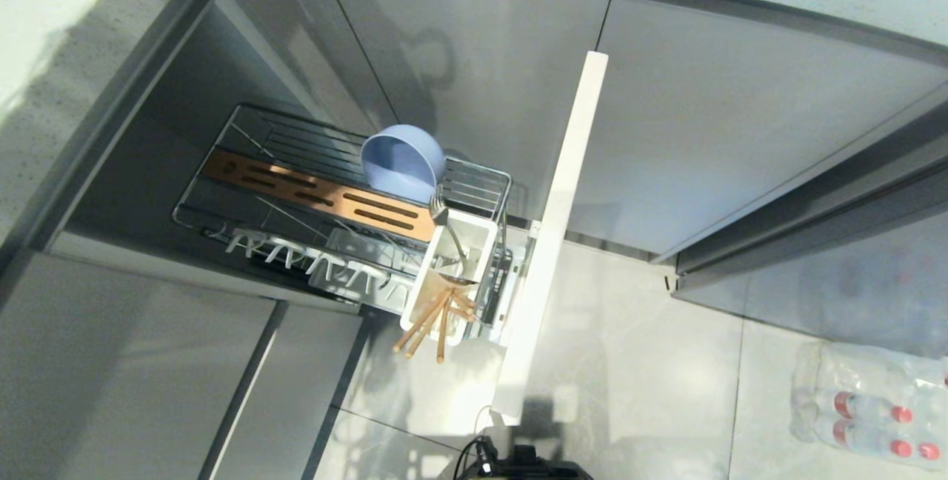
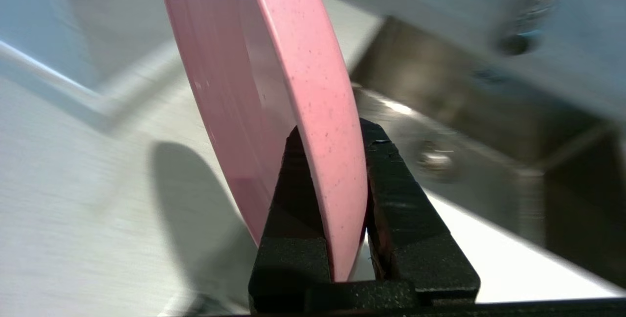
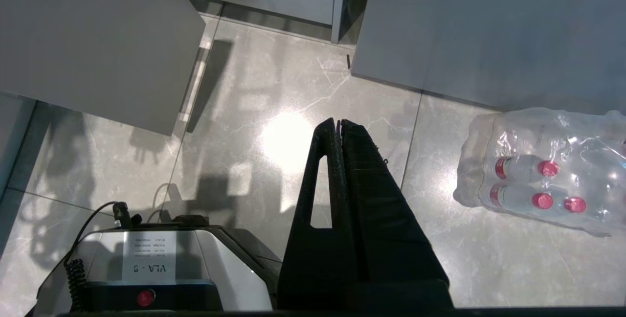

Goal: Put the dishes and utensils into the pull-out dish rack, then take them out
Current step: Take the plate out of the cupboard

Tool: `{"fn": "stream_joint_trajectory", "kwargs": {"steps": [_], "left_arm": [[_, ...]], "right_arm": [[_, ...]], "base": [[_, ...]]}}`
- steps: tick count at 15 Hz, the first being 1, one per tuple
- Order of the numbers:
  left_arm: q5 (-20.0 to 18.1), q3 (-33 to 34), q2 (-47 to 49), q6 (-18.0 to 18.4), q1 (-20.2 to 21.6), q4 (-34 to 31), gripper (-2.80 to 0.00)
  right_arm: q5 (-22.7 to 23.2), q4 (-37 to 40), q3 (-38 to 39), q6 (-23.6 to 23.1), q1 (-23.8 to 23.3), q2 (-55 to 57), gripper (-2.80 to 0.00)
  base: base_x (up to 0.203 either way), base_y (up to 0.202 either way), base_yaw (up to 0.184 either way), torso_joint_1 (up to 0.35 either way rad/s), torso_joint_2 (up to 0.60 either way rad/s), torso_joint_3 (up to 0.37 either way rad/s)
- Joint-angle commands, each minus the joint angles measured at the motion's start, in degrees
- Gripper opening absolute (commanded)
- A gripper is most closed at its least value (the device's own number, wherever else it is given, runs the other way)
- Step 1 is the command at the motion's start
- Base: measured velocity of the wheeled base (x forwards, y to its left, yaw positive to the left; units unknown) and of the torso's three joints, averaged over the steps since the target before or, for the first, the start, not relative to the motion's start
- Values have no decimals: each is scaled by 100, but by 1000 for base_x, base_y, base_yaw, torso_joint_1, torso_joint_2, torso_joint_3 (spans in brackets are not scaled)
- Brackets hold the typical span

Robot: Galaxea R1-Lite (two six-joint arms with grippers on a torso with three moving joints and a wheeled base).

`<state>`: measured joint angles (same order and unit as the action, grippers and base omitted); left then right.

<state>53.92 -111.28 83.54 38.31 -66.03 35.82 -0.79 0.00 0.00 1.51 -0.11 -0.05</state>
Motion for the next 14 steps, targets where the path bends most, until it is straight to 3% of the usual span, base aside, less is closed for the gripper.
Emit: {"fn": "stream_joint_trajectory", "kwargs": {"steps": [1,3,5,8,11,14], "left_arm": [[127,1,31,1175,238,233,-280],[615,1,20,1824,499,215,-280],[882,1,1,2074,731,-147,-280],[1325,4,-199,2088,1365,-1568,-280],[1740,2,-542,2023,2449,-3189,-280],[1754,1,-744,1432,3691,-4583,-280]], "right_arm": [[0,0,0,-2,-7,5,-280],[-2,0,0,-2,-6,5,-280],[0,0,0,-1,2,5,-280],[0,0,0,-2,-6,5,-280],[0,0,0,7,2,5,-280],[-2,0,0,1,0,5,-280]], "base": [[0,0,0,0,0,0],[0,0,0,0,0,0],[0,0,0,0,0,0],[0,0,0,0,0,0],[0,0,0,0,0,0],[0,0,0,0,0,0]]}}
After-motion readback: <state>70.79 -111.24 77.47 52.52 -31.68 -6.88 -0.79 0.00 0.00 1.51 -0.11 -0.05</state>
